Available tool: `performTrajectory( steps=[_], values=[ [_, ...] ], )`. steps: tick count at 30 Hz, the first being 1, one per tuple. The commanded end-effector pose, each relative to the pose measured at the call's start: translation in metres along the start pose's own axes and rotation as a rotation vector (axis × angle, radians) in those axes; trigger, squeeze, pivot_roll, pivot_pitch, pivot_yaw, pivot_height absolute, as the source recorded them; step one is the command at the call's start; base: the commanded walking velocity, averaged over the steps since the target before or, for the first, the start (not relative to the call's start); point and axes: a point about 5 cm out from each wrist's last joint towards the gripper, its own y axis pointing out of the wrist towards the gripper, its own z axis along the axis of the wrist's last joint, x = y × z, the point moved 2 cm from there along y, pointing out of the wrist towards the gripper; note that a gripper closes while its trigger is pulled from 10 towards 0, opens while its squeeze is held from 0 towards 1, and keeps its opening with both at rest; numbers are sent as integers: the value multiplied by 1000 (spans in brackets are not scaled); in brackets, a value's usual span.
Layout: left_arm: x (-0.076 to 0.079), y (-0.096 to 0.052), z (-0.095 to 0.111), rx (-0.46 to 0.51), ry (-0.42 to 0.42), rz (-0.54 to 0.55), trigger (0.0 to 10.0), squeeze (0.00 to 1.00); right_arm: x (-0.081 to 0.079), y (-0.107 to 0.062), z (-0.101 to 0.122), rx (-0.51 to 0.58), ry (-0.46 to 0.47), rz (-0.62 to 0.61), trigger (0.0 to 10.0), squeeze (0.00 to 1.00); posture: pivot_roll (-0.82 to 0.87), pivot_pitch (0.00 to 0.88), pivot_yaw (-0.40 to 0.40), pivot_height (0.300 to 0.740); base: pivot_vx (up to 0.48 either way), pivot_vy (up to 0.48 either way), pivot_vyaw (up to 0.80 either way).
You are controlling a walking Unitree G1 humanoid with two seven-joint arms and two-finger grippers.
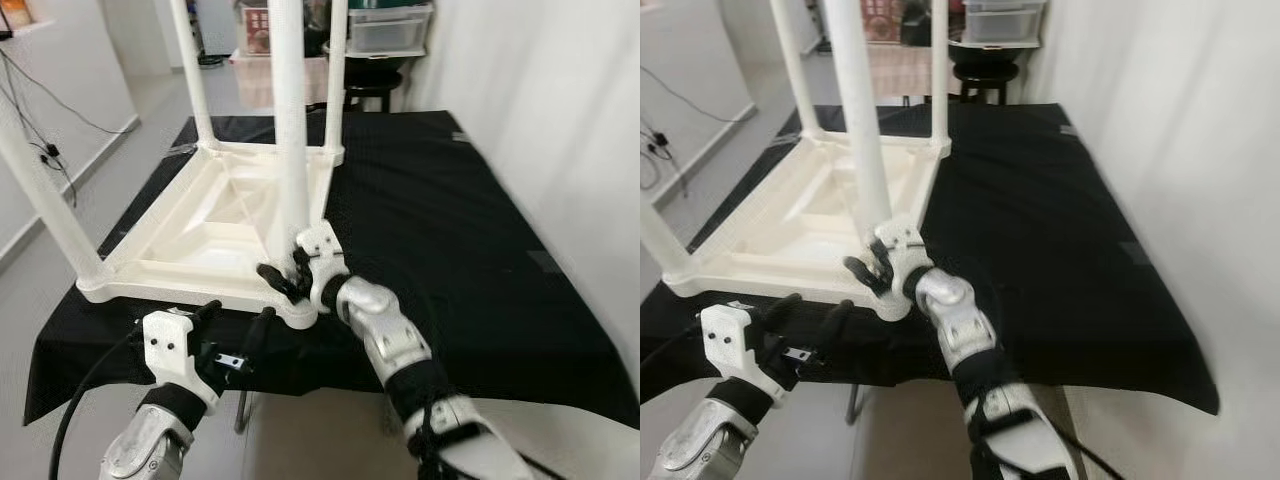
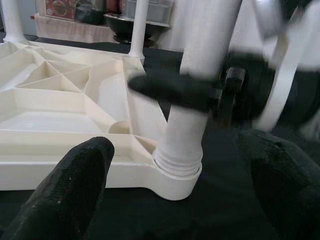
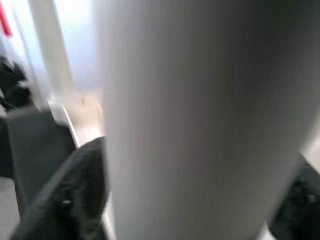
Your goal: Building children table
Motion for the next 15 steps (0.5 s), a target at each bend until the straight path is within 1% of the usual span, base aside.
performTrajectory(
  steps=[1, 2, 3, 4, 5, 6, 8, 10, 12, 13, 14, 15],
  values=[
    [0, 0, -3, -10, 1, 6, 10000, 0, -3, 2, 4, 22, 22, 130, 10000, 0, 57, 27, -33, 740, 0, 0, 0],
    [0, 0, -3, -10, 1, 4, 10000, 0, 0, 1, 6, 27, 19, 165, 10000, 0, 57, 27, -33, 740, 0, 0, 0],
    [0, 0, -3, -10, 1, 4, 10000, 0, 0, 1, 6, 27, 19, 165, 10000, 0, 57, 27, -33, 740, 0, 0, 0],
    [0, 0, -3, -10, 0, 3, 10000, 0, 0, 0, 7, 21, -1, 229, 10000, 0, 55, 29, -29, 740, 0, 0, 0],
    [1, -1, -4, -10, -2, 2, 10000, 0, -2, -6, 7, 6, -23, 384, 10000, 0, 56, 25, -29, 740, 0, 0, 0],
    [1, -1, -4, -10, -2, 2, 10000, 0, -2, -6, 7, 6, -23, 384, 10000, 0, 56, 25, -29, 740, 0, 0, 0],
    [2, -2, -4, -10, -5, 0, 10000, 0, -1, -13, 1, -56, -37, 487, 10000, 0, 58, 27, -26, 740, 0, 0, 0],
    [2, -2, -3, -9, -5, -1, 10000, 0, -1, -14, 0, -62, -37, 493, 10000, 0, 58, 27, -26, 740, 0, 0, 0],
    [3, -2, -3, -7, -9, -3, 10000, 0, 4, -11, 3, -55, -3, 456, 10000, 0, 61, 27, -25, 740, 0, 0, 0],
    [4, -3, -3, -5, -10, -3, 10000, 0, 6, -11, 4, -51, 13, 455, 510, 0, 58, 30, -24, 740, 0, 0, 0],
    [4, -3, -3, -5, -10, -3, 10000, 0, 6, -11, 4, -51, 13, 455, 510, 0, 58, 30, -24, 740, 0, 0, 0],
    [4, -4, -3, -4, -12, -4, 10000, 0, 7, -12, 4, -47, 29, 462, 0, 0, 58, 33, -24, 740, 0, 0, 0]
  ],
)
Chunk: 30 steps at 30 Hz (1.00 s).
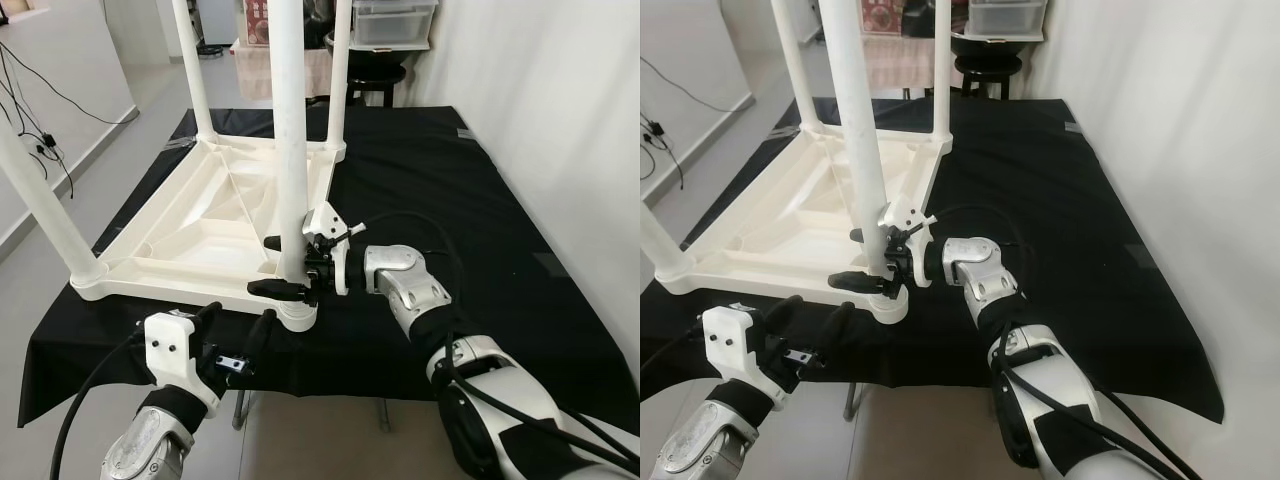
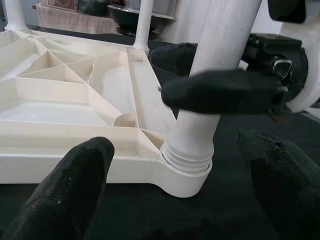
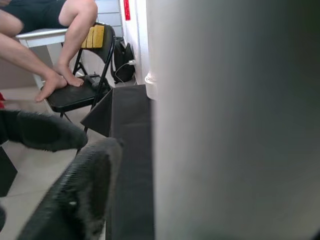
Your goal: Building children table
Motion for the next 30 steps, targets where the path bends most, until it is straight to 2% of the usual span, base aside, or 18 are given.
performTrajectory(
  steps=[1, 5, 6, 8, 9, 12, 15, 18, 19, 20, 21, 22, 23, 24, 25, 26, 28, 30],
  values=[
    [3, -3, 0, 6, -10, -3, 10000, 0, -2, 0, 2, 26, 17, 48, 0, 0, 55, 43, -23, 740, 0, 0, 0],
    [4, -4, 1, 7, -12, -4, 10000, 0, -1, -6, 1, 35, 19, 60, 0, 0, 47, 57, -20, 740, 0, 0, 0],
    [4, -5, 3, 7, -14, -6, 10000, 0, 2, -16, -1, 47, 18, 57, 0, 0, 46, 70, -15, 740, 0, 0, 0],
    [5, -5, 4, 8, -15, -7, 10000, 0, 3, -21, -1, 51, 16, 61, 0, 0, 44, 77, -14, 740, 0, 0, 0],
    [5, -6, 5, 9, -17, -9, 10000, 0, 3, -32, -4, 66, 17, 64, 0, 0, 37, 87, -11, 740, 0, 0, 0],
    [5, -6, 6, 9, -18, -10, 10000, 0, 3, -35, -5, 73, 20, 62, 0, 0, 37, 87, -11, 740, 0, 0, 0],
    [5, -7, 7, 8, -21, -11, 10000, 0, -1, -42, -11, 70, -5, 66, 0, 0, 34, 102, -4, 740, 0, 0, 0],
    [2, -10, 9, 5, -21, -13, 10000, 0, -26, -44, -22, 42, -25, 34, 0, 0, 29, 119, -6, 740, 0, 0, 0],
    [2, -11, 9, 4, -20, -12, 10000, 0, -48, -31, -24, 53, -9, 26, 0, 0, 24, 122, -4, 740, 0, 0, 0],
    [2, -11, 9, 4, -20, -12, 10000, 0, -48, -31, -24, 53, -9, 26, 0, 0, 24, 122, -4, 740, 0, 0, 0],
    [1, -11, 10, 4, -19, -12, 10000, 0, -64, -23, -23, 68, 5, 20, 0, 0, 24, 122, -4, 740, 0, 0, 0],
    [0, -10, 10, 4, -18, -11, 10000, 0, -67, -5, -35, 30, 65, -218, 0, 0, 18, 129, 6, 740, 0, 0, 0],
    [-1, -10, 11, 3, -17, -10, 10000, 0, -68, 3, -44, -7, 102, -399, 0, 0, 18, 129, 6, 740, 0, 0, 0],
    [-1, -10, 11, 3, -17, -10, 10000, 0, -68, 3, -44, -7, 102, -399, 0, 0, 18, 129, 6, 740, 0, 0, 0],
    [-2, -10, 10, 0, -13, -9, 10000, 0, -63, 10, -51, -42, 86, -506, 0, 0, 46, 113, 13, 740, 0, 0, 0],
    [-3, -9, 9, -4, -9, -6, 10000, 0, -59, 20, -49, -11, 112, -514, 0, 0, 41, 103, 16, 740, 0, 0, 0],
    [-4, -9, 9, -7, -8, -4, 10000, 0, -52, 24, -45, 9, 105, -501, 0, 0, 41, 103, 16, 740, 0, 0, 0],
    [-5, -8, 8, -8, -8, -5, 10000, 0, -38, 32, -33, 26, 55, -491, 0, 0, 39, 95, 9, 740, 0, 0, 0]
  ],
)
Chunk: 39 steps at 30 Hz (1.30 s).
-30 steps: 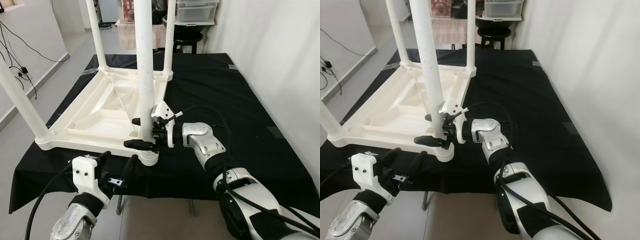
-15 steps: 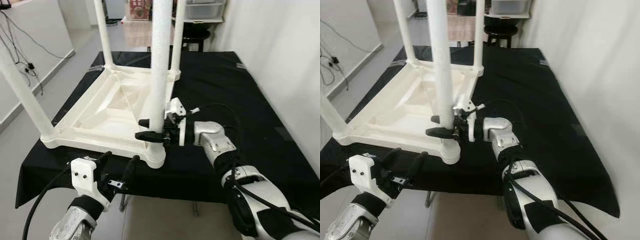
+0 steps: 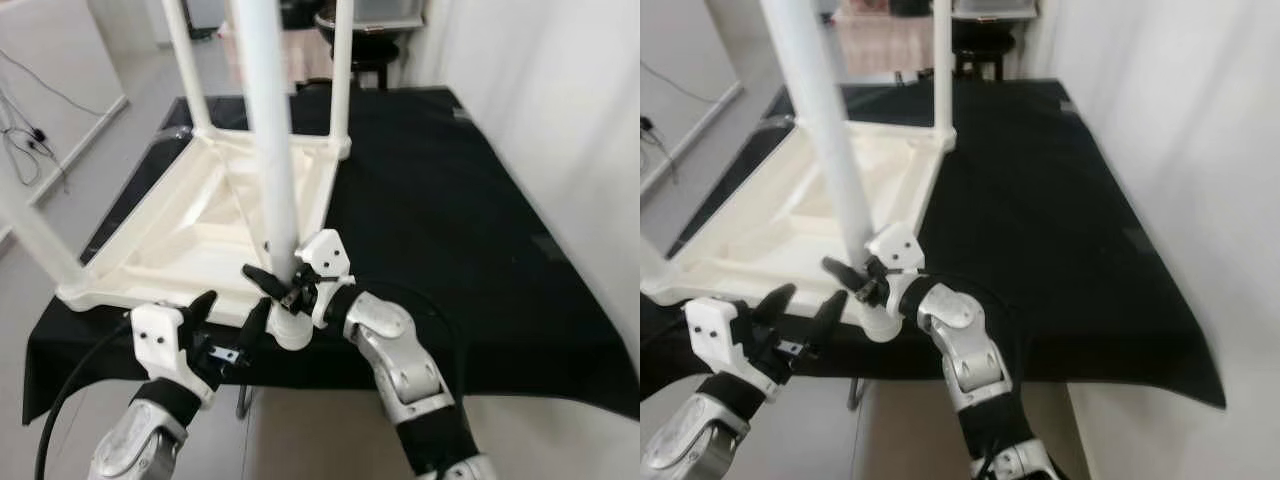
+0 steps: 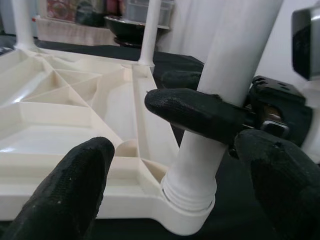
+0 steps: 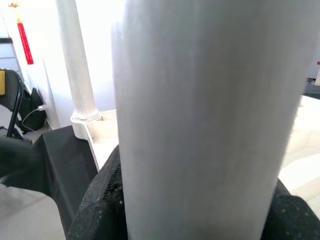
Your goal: Building children table
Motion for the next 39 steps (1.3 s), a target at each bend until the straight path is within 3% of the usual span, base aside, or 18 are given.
performTrajectory(
  steps=[1, 2, 3, 4, 6, 7, 8, 15, 16, 17, 25, 32, 33, 34, 35, 39],
  values=[
    [-2, 0, -3, -21, 3, -4, 10000, 0, -2, 17, -6, -78, -3, -40, 0, 0, 39, 95, 9, 740, 0, 0, 0],
    [-2, 0, -3, -21, 3, -4, 10000, 0, -2, 17, -6, -78, -3, -40, 0, 0, 39, 95, 9, 740, 0, 0, 0],
    [-3, 0, -3, -20, 4, -2, 10000, 0, 0, 19, -1, -82, -36, -53, 2824, 0, 42, 91, 12, 740, 0, 0, 0],
    [-3, 0, -3, -20, 7, 3, 10000, 0, 3, 23, 5, -84, -58, -47, 10000, 0, 51, 92, 10, 740, 0, 0, 0],
    [-3, 0, -3, -20, 8, 5, 10000, 0, 2, 25, 9, -84, -59, -29, 10000, 0, 53, 92, 10, 740, 0, 0, 0],
    [-3, 0, -2, -20, 8, 6, 10000, 0, 2, 28, 15, -72, -69, -5, 10000, 757, 53, 92, 10, 740, 0, 0, 0],
    [-3, 0, -2, -21, 8, 7, 10000, 0, 0, 31, 20, -60, -74, 33, 10000, 1000, 56, 96, 8, 740, 0, 0, 0],
    [-1, 0, -2, -20, 6, 4, 10000, 0, 4, 37, 40, 15, -84, 202, 10000, 1000, 57, 105, 5, 740, 0, 0, 0],
    [-1, -1, -1, -19, 6, 4, 10000, 0, 6, 36, 45, 33, -84, 272, 10000, 0, 56, 108, 6, 740, 0, 0, 0],
    [0, -1, -1, -18, 6, 4, 10000, 0, 10, 34, 51, 46, -87, 350, 10000, 0, 56, 109, 6, 740, 0, 0, 0],
    [1, -2, 0, -21, 3, 2, 10000, 0, 8, 28, 39, -14, -54, 533, 10000, 0, 58, 119, 11, 740, 0, 0, 0],
    [1, -3, 1, -23, 4, 2, 10000, 0, 5, 28, 32, -37, 8, 597, 10000, 0, 65, 126, 8, 740, 0, 0, 0],
    [1, -3, 1, -22, 4, 2, 10000, 0, 4, 27, 31, -37, 22, 618, 6039, 0, 67, 136, 7, 740, 0, 0, 0],
    [1, -3, 1, -22, 4, 2, 10000, 0, 4, 27, 31, -37, 22, 618, 6039, 0, 67, 136, 7, 740, 0, 0, 0],
    [1, -3, 1, -22, 5, 3, 10000, 0, 4, 26, 30, -41, 37, 629, 0, 0, 65, 132, 7, 740, 0, 0, 0],
    [2, -3, 1, -21, 5, 5, 10000, 0, 5, 24, 27, -48, 46, 634, 0, 0, 64, 131, 6, 740, 0, 0, 0]
  ],
)
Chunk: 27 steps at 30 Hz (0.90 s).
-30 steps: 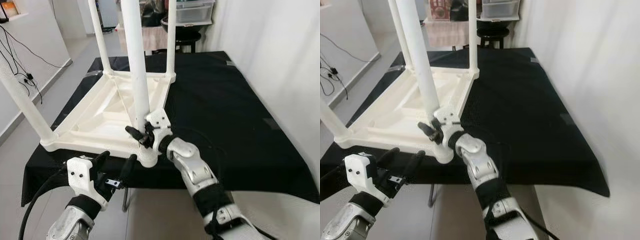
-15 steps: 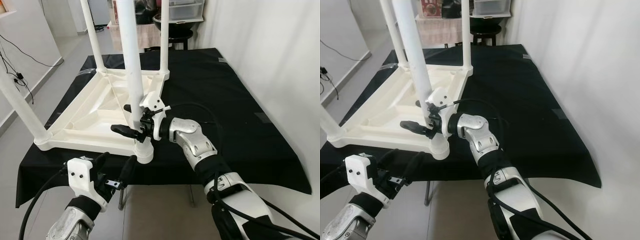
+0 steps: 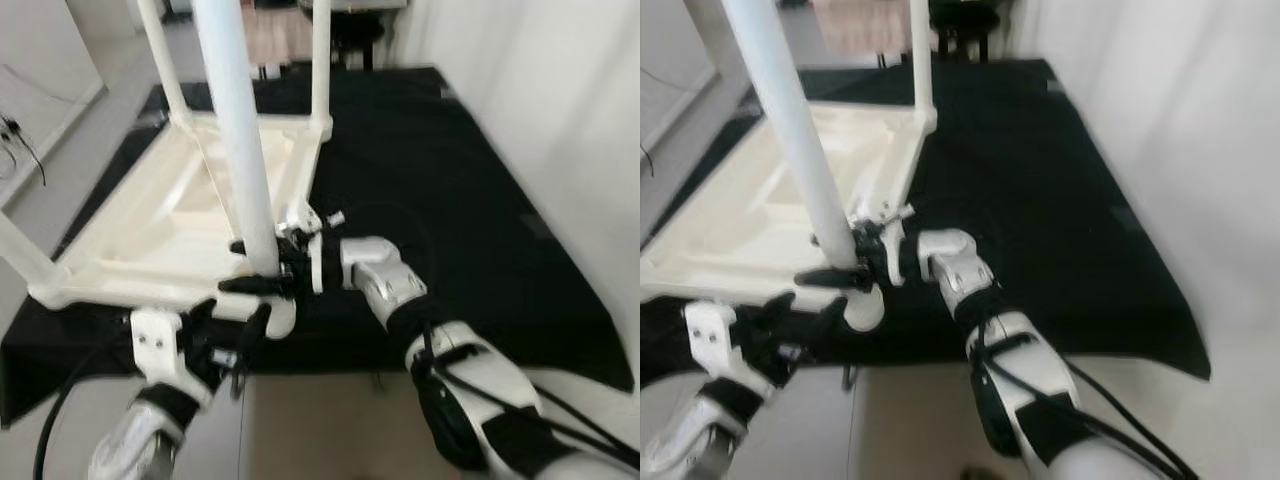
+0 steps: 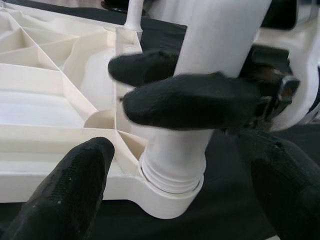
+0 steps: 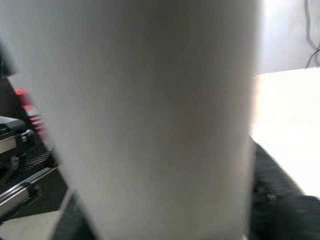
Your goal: Building children table
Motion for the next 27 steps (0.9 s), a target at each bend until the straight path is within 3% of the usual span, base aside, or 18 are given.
performTrajectory(
  steps=[1, 6, 11, 12, 13, 14, 15, 16, 18, 19, 24, 25, 27],
  values=[
    [1, -3, 1, -10, 13, 4, 10000, 0, 6, -3, -1, -33, -55, -57, 0, 0, 63, 132, 5, 740, 0, 0, 0],
    [1, -3, 1, -10, 12, 3, 10000, 0, 17, -18, 5, -28, -146, -184, 0, 0, 62, 138, 3, 740, 0, 0, 0],
    [0, -4, 1, -10, 13, 5, 10000, 0, 16, -27, 5, -5, -153, -215, 0, 0, 54, 143, 4, 740, 0, 0, 0],
    [-1, -4, 1, -11, 14, 6, 10000, 0, 17, -35, -9, -99, -170, -347, 0, 0, 44, 145, -8, 740, 0, 0, 0],
    [-4, -4, 3, -8, 14, 7, 10000, 0, 17, -40, -16, -62, -76, -700, 0, 0, 1, 160, 12, 740, 0, 0, 0],
    [-5, -3, 3, -8, 14, 5, 10000, 0, 0, -42, -27, -69, -67, -856, 0, 0, -1, 159, 27, 740, 0, 0, 0],
    [-5, -2, 3, -9, 14, 3, 10000, 0, -13, -39, -34, -74, -53, -899, 0, 0, -4, 149, 24, 740, 0, 0, 0],
    [-6, 0, 2, -11, 14, 2, 10000, 0, -21, -32, -38, -76, -47, -863, 0, 0, -6, 130, 28, 740, 0, 0, 0],
    [-6, 0, 2, -11, 14, 2, 10000, 0, -21, -32, -38, -76, -47, -863, 0, 0, -6, 130, 28, 740, 0, 0, 0],
    [-7, 2, 1, -14, 10, 0, 10000, 0, -18, -21, -38, -78, -75, -788, 0, 0, 7, 132, 20, 740, 0, 0, 0],
    [-7, 3, 0, -15, 16, 5, 10000, 0, -6, 0, -26, -40, -93, -726, 0, 0, 5, 118, 25, 740, 0, 0, 0],
    [-8, 3, 0, -13, 18, 10, 10000, 0, -6, 4, -22, -34, -88, -699, 10000, 0, 9, 112, 28, 740, 0, 0, 0],
    [-8, 3, 0, -11, 19, 14, 10000, 0, -6, 8, -18, -17, -75, -663, 10000, 0, 10, 110, 29, 740, 0, 0, 0]
  ],
)
